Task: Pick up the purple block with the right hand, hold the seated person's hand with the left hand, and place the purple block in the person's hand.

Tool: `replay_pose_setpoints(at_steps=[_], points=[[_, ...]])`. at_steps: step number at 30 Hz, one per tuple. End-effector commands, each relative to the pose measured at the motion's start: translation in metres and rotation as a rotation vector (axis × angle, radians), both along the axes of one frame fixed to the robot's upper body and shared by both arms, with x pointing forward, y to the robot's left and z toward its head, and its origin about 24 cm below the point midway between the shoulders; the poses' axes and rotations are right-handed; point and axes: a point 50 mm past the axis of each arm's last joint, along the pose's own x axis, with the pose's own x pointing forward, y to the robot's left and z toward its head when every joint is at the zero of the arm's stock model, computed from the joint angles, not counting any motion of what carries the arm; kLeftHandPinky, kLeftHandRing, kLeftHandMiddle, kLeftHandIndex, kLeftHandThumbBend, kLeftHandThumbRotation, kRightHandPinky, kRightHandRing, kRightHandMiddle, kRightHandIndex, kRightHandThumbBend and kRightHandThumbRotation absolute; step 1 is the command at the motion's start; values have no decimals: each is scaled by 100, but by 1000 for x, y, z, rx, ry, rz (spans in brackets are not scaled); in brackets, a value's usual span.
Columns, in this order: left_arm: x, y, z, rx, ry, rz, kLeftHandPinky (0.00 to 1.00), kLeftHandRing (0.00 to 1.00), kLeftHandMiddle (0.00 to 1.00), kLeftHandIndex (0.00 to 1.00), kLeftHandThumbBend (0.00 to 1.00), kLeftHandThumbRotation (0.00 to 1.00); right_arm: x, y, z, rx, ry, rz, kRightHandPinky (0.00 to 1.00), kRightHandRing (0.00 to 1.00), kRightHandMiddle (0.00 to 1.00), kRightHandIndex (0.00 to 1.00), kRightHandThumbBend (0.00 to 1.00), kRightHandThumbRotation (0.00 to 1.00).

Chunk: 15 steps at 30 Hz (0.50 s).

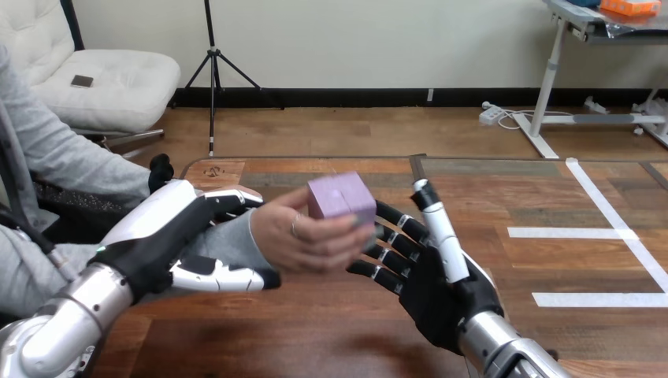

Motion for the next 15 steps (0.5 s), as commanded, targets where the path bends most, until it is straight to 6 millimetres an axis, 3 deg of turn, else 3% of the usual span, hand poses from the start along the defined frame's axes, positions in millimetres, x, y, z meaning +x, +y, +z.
replay_pose_setpoints(at_steps=[1, 15], points=[[-1, 0, 19, -64, -74, -11, 63, 73, 76, 77, 98, 71, 6, -6, 12, -18, -88, 7, 57, 66, 70, 72, 85, 74], [-14, 6, 12, -196, -85, -4, 59, 71, 73, 75, 100, 75, 5, -23, 7, -44, -107, 59, 75, 80, 81, 82, 93, 91]])
